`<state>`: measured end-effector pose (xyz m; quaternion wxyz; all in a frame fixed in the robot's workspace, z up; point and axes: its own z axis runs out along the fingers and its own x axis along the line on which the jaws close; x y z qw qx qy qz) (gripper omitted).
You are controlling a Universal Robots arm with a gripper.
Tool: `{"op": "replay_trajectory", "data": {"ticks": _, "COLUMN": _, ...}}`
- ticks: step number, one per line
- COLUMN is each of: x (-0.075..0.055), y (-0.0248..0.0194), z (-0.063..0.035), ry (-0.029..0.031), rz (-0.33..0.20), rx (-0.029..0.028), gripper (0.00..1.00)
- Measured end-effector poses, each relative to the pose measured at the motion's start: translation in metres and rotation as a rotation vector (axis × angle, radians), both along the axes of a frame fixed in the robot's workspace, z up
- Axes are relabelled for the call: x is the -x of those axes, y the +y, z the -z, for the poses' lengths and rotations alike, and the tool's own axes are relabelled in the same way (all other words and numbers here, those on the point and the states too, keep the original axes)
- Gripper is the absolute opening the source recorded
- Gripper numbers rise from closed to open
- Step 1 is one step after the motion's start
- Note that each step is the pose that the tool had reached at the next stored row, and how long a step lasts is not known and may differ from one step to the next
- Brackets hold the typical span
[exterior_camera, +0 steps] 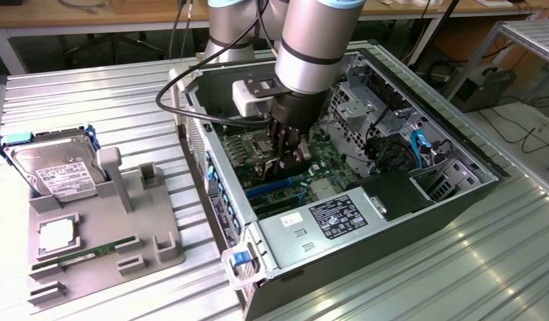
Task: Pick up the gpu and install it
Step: 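Insert the gpu into the slot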
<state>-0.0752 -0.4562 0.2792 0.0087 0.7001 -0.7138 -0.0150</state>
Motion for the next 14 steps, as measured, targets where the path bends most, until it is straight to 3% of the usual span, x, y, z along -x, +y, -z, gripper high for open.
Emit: {"op": "replay_trajectory", "data": {"ticks": 14, "x": -0.004, "y": 0.0, "z": 0.0116, "ry": 0.0016, "rz": -0.001, "rx": -0.0004, "gripper": 0.26}}
